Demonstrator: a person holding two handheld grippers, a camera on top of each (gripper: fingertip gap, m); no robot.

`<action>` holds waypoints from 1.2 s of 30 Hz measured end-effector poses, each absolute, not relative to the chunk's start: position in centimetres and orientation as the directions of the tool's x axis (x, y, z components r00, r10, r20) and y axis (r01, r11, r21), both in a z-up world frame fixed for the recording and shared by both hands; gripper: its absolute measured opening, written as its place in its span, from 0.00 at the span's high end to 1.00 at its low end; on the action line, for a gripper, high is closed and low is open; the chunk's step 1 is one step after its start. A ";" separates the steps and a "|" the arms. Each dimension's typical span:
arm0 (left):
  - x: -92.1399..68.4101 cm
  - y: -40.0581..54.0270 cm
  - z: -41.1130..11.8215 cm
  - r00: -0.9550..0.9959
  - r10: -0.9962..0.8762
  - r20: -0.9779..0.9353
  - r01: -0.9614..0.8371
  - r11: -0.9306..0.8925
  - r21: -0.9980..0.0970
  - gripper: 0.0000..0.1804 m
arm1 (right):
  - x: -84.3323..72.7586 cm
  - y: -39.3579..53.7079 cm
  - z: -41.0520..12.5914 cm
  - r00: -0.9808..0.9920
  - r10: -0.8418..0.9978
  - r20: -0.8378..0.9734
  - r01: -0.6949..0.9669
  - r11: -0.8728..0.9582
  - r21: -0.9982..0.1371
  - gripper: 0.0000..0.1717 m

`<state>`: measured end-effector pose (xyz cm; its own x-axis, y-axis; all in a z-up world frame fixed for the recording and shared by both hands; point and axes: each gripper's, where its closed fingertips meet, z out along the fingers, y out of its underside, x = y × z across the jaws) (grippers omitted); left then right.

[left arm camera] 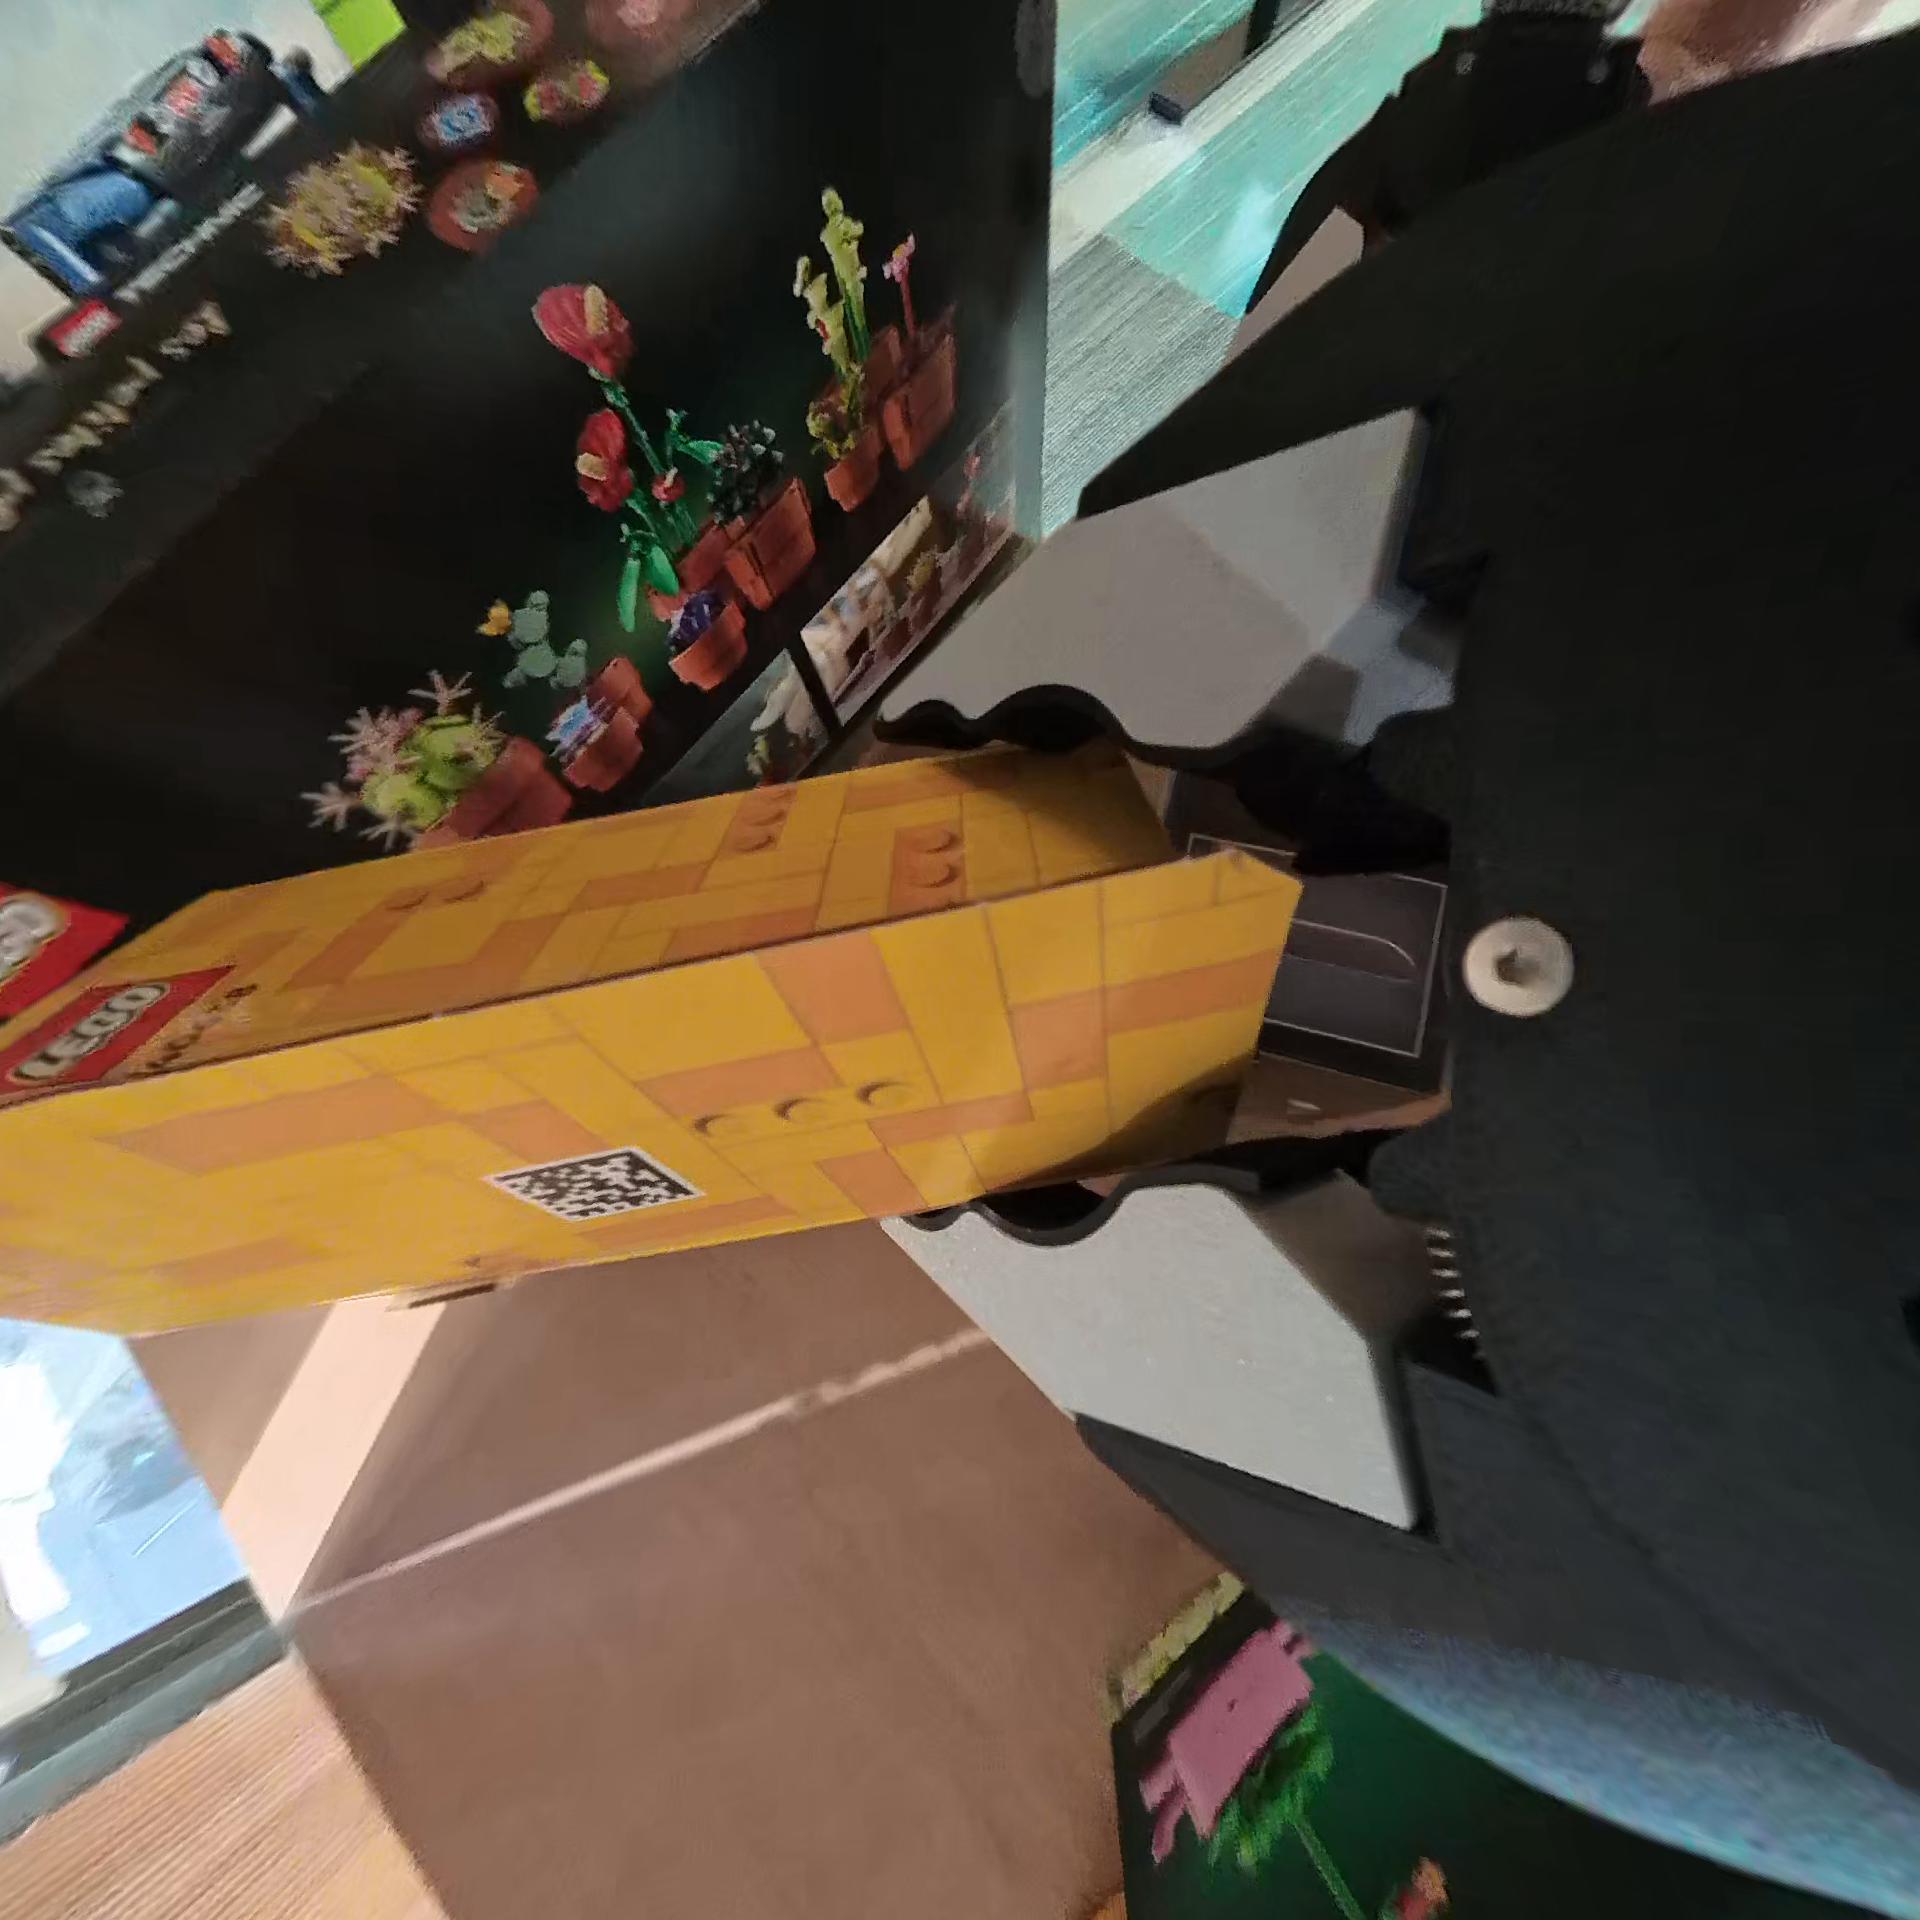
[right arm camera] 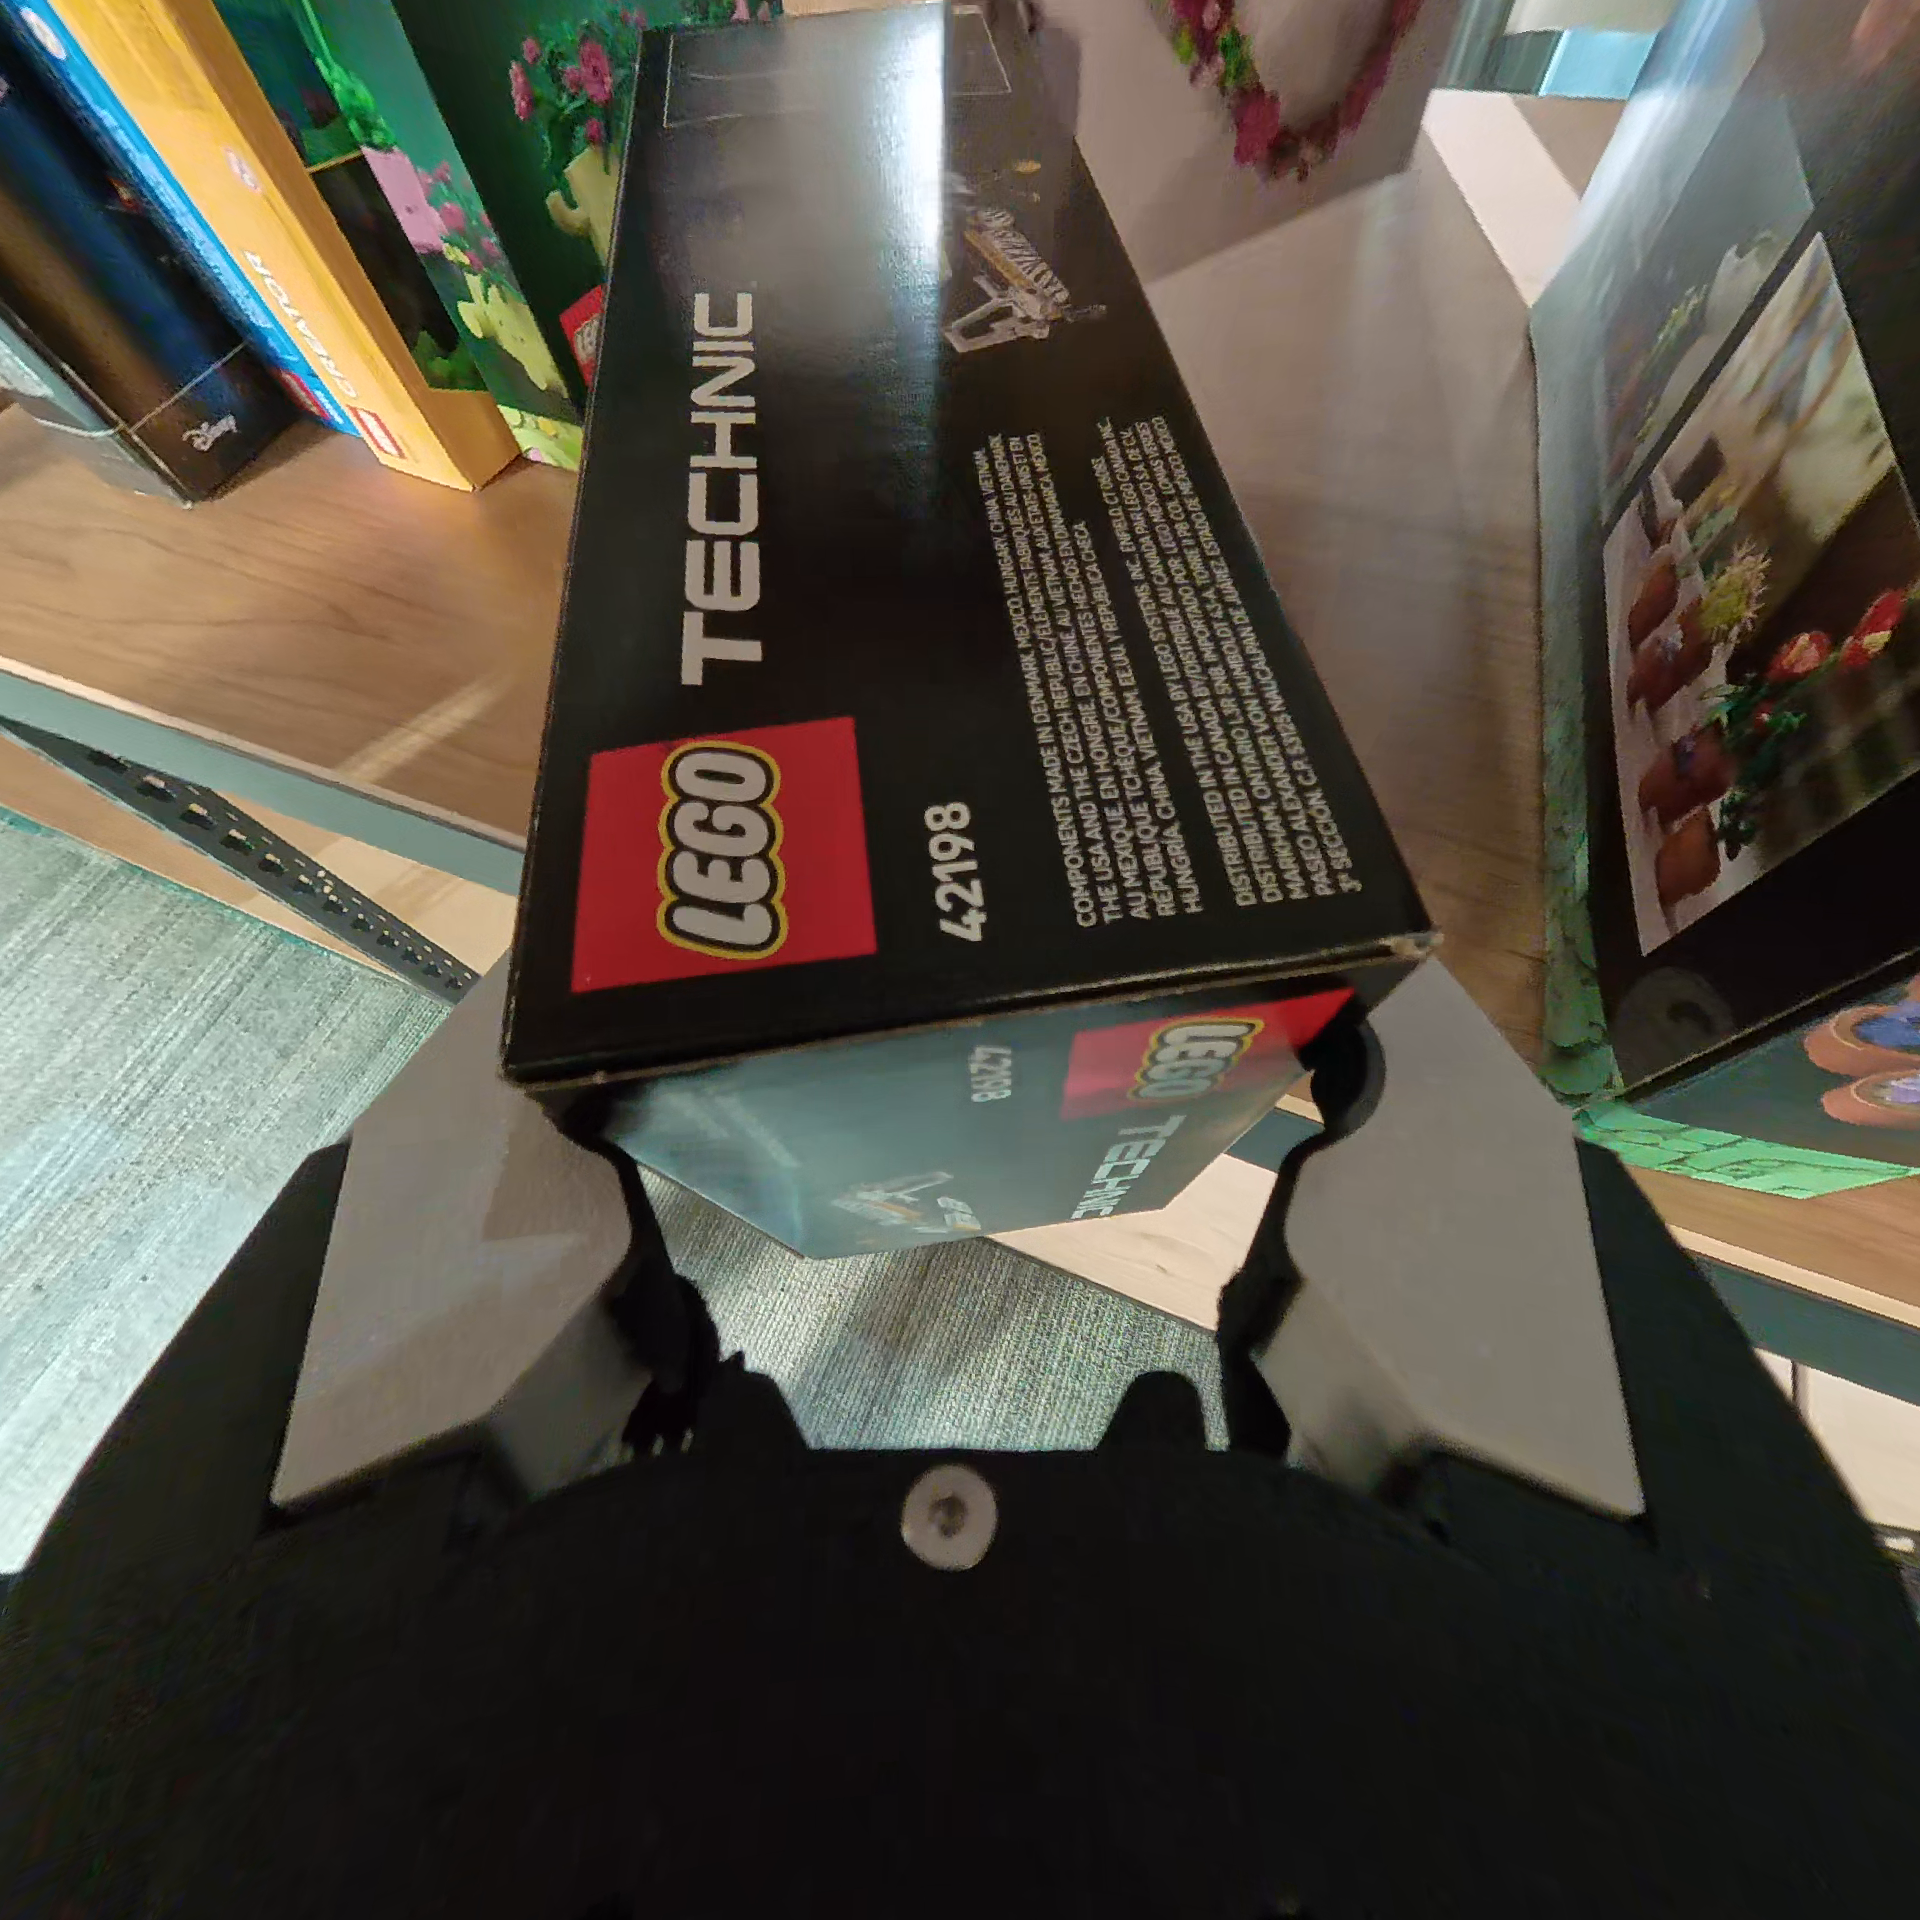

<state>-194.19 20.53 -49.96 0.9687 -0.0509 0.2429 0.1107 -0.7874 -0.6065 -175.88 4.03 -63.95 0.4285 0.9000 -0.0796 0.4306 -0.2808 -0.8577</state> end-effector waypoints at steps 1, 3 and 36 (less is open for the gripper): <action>-194.8 20.4 -49.5 0.973 -0.049 0.228 0.104 -0.781 -0.615 0.55 | -176.0 4.1 -64.0 0.443 0.893 -0.080 0.426 -0.288 -0.858 0.20; -196.1 20.1 -48.7 0.982 -0.043 0.182 0.084 -0.768 -0.635 0.55 | -176.3 4.2 -64.1 0.468 0.881 -0.064 0.434 -0.292 -0.852 0.19; -193.1 10.6 -57.8 0.969 -0.100 0.227 0.039 -0.841 -0.539 0.55 | -174.9 7.3 -63.8 0.823 0.473 -0.315 0.075 -0.641 -0.764 0.66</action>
<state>-193.09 10.60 -57.78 0.9687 -0.1004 0.2272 0.0393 -0.8412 -0.5393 -174.94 7.27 -63.81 0.8229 0.4726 -0.3154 0.0752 -0.6408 -0.7640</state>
